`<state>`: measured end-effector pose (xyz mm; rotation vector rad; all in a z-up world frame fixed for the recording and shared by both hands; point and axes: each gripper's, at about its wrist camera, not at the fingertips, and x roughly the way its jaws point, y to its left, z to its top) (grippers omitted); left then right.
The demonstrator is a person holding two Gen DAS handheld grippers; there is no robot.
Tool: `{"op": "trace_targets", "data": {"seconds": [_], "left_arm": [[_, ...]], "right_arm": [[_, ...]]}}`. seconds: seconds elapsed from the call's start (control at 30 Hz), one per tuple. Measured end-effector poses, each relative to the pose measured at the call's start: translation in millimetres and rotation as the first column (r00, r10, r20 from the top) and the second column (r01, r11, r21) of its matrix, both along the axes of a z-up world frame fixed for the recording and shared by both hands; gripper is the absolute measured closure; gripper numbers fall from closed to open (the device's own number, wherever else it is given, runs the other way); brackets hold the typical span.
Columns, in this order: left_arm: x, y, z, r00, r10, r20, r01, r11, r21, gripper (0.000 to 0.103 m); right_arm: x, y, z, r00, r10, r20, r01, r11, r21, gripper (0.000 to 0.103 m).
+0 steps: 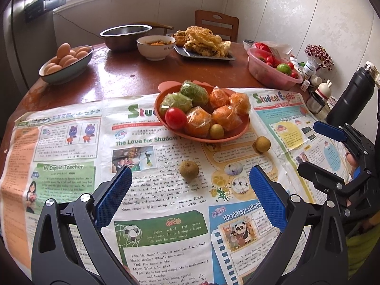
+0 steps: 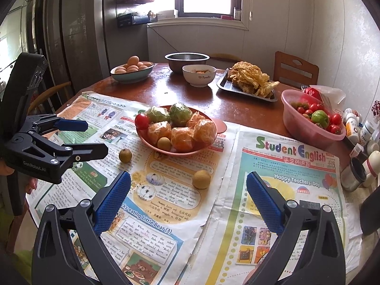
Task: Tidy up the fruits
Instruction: 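Withdraw both open tools from the bowl back over the newspaper, then close the right tool on a small brown fruit while the left tool approaches another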
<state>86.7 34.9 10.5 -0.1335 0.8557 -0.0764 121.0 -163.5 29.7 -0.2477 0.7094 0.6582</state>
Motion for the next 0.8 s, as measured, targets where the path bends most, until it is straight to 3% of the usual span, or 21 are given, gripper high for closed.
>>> {"op": "trace_targets", "data": {"seconds": [0.8], "left_arm": [[21.6,6.2,-39.5,0.997,0.001,-0.082,-0.002,1.000,-0.015,0.010]], "right_arm": [[34.2,8.3,-41.2,0.996,-0.024,-0.088,0.017,0.997,-0.071,0.008]]}}
